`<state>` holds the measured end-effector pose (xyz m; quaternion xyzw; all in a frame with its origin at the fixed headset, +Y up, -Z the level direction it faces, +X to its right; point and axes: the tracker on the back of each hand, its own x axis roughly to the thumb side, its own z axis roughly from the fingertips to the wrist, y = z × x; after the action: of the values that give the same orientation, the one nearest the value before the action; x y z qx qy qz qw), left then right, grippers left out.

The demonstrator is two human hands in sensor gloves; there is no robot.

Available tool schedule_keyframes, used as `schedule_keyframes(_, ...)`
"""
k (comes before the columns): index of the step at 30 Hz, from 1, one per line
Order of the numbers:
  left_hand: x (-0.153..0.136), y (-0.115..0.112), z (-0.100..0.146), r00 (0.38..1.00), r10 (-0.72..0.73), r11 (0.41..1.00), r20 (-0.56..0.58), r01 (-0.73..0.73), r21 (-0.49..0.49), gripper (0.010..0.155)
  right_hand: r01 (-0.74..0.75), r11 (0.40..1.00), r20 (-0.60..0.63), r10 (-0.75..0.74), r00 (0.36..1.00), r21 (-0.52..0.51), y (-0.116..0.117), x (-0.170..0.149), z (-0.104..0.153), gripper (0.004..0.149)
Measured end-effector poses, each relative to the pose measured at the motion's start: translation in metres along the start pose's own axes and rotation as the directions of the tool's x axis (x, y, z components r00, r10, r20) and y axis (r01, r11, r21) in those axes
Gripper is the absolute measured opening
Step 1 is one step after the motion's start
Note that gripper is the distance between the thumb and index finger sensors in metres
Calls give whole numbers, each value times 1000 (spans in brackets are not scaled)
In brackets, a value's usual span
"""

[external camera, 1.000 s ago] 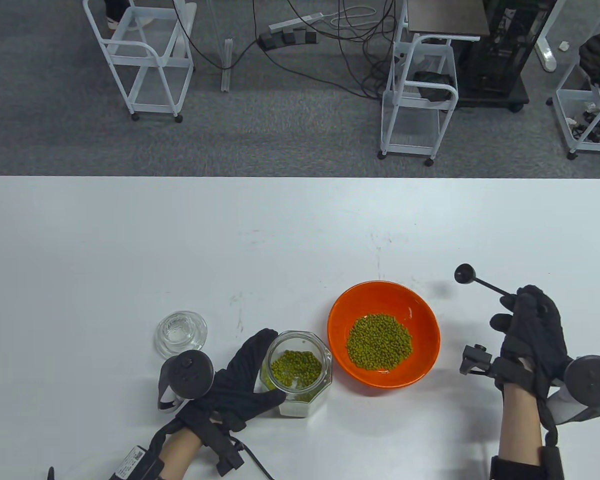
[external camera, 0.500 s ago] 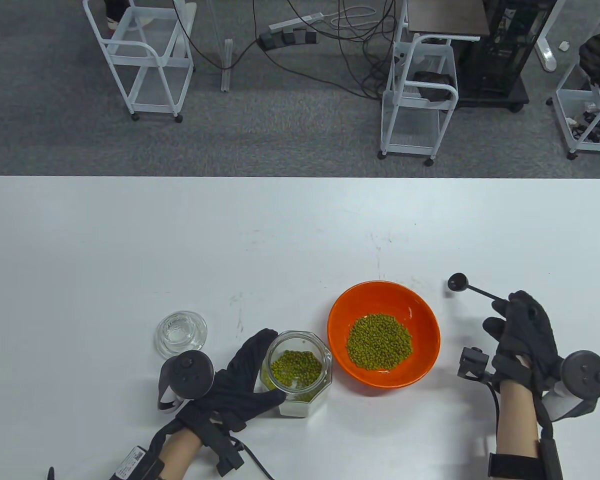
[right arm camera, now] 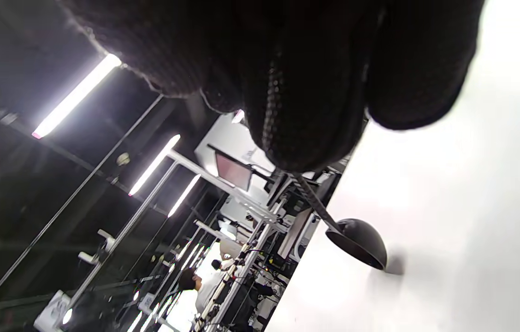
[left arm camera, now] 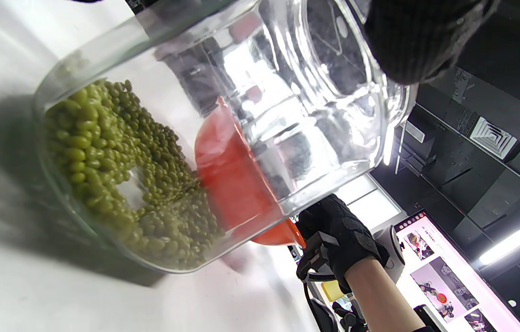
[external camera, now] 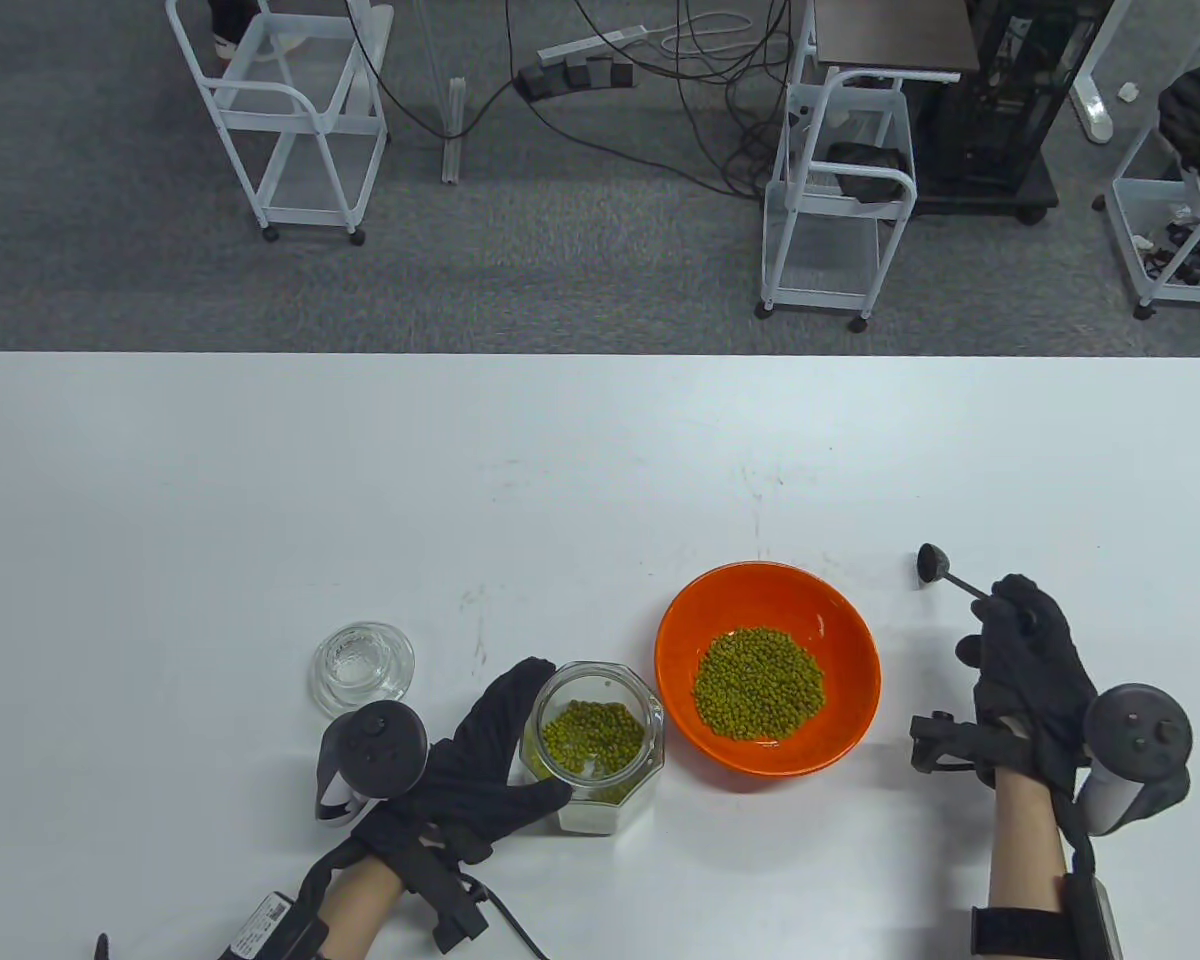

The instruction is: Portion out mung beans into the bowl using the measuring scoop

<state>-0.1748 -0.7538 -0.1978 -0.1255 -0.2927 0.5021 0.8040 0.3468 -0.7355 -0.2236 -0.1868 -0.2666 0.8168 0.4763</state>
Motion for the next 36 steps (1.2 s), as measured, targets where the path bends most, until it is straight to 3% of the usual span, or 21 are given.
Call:
schedule_keyframes(8, 0, 0, 0, 1000, 0, 1000, 0, 0, 1, 105, -2, 999, 16, 1, 1000, 34, 6, 0, 1, 49)
schedule_keyframes(14, 0, 0, 0, 1000, 0, 1000, 0, 0, 1, 105, -59, 998, 27, 60, 998, -30, 4, 0, 4, 52)
schedule_keyframes(20, 0, 0, 0, 1000, 1, 1000, 0, -1, 3, 105, -30, 999, -24, 29, 999, -42, 3, -3, 7, 63)
schedule_keyframes(28, 0, 0, 0, 1000, 1, 1000, 0, -1, 3, 104, 10, 995, -156, -25, 987, -96, 0, -11, 10, 50)
schedule_keyframes(32, 0, 0, 0, 1000, 1, 1000, 0, -1, 3, 104, -21, 992, -164, 0, 986, -125, -2, -12, 10, 48)
schedule_keyframes(36, 0, 0, 0, 1000, 1, 1000, 0, -1, 3, 104, 16, 995, -171, -33, 985, -100, -3, -13, 10, 57)
